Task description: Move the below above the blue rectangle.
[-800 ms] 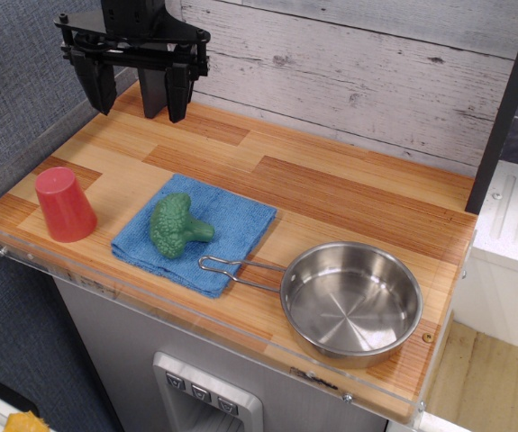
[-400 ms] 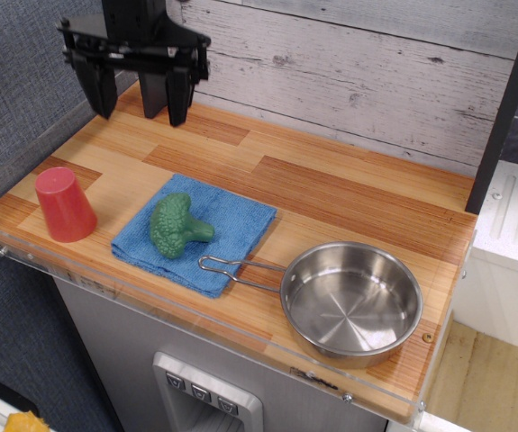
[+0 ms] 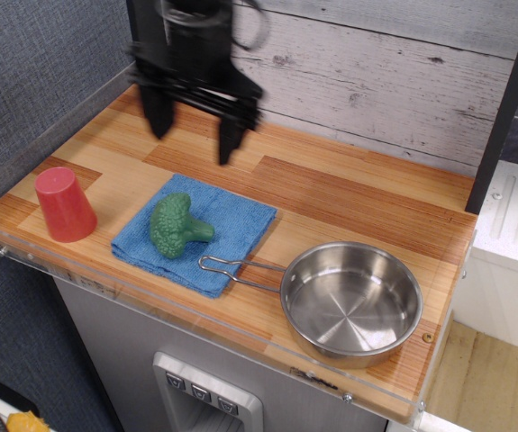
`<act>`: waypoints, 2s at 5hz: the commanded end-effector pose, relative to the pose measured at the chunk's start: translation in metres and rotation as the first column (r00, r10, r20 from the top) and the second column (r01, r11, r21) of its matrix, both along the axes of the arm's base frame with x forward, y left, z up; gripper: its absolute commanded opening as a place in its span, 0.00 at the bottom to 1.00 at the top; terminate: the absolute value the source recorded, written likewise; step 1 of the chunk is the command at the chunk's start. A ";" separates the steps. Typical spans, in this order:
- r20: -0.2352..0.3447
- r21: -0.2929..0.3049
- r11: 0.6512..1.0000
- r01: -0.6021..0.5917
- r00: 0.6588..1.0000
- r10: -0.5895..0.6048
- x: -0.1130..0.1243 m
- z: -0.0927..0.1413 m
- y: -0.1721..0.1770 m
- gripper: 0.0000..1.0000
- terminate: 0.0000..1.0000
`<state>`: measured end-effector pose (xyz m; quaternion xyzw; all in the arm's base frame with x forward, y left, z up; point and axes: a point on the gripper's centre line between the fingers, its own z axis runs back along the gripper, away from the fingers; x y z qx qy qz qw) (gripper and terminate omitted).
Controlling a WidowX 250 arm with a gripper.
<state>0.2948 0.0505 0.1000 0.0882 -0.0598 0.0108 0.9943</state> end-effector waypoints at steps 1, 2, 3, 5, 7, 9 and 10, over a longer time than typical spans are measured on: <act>0.061 0.009 0.999 -0.051 0.997 0.050 -0.024 0.011 -0.057 1.00 0.00; 0.025 0.013 0.997 -0.077 0.997 0.076 -0.037 -0.003 -0.077 1.00 0.00; 0.021 0.008 0.994 -0.108 0.994 0.108 -0.053 -0.012 -0.081 1.00 0.00; 0.086 -0.134 0.974 -0.184 0.977 0.196 -0.056 -0.047 -0.096 1.00 0.00; 0.045 -0.142 0.966 -0.214 0.974 0.223 -0.047 -0.072 -0.114 1.00 0.00; -0.011 -0.172 0.943 -0.286 0.957 0.289 -0.054 -0.078 -0.121 1.00 0.00; -0.016 -0.193 0.932 -0.307 0.951 0.310 -0.056 -0.079 -0.120 0.00 0.00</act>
